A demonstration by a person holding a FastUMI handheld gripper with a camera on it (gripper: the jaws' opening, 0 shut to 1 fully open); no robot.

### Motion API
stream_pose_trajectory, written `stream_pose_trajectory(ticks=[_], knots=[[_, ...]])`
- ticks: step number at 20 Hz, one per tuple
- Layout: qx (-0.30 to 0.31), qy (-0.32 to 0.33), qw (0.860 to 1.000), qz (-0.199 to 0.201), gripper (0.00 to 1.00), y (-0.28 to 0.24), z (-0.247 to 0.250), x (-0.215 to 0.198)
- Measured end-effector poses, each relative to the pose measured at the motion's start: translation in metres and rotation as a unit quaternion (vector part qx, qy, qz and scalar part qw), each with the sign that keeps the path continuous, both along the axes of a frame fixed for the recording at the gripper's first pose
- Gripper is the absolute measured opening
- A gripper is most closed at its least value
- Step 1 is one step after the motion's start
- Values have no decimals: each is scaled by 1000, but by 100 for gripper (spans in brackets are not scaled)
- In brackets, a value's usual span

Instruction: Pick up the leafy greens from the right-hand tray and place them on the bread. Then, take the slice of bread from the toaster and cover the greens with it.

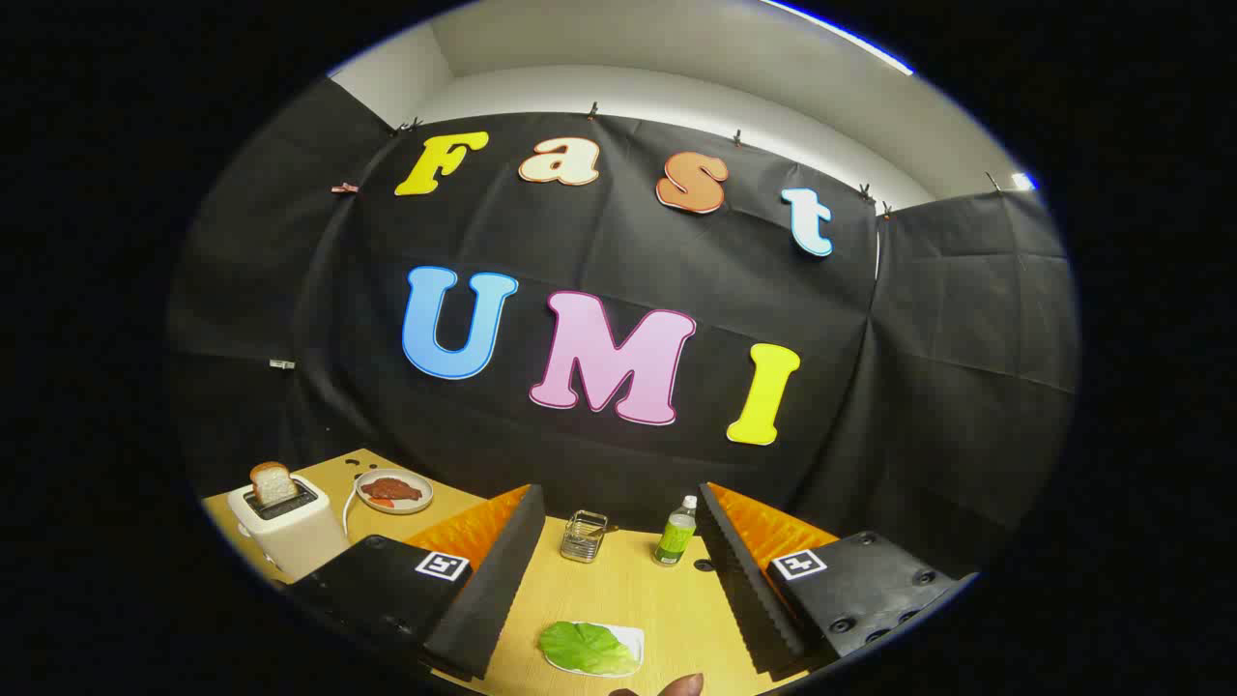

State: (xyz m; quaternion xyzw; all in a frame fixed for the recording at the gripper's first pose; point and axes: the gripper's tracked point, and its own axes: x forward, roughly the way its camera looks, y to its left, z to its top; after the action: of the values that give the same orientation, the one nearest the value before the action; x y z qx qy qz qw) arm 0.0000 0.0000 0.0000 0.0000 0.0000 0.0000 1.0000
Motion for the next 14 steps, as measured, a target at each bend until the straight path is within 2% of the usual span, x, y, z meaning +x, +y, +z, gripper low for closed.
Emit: stream_pose_trajectory(ticks=[14], knots=[[2,4,1000,7,97,-8,-3,2]])
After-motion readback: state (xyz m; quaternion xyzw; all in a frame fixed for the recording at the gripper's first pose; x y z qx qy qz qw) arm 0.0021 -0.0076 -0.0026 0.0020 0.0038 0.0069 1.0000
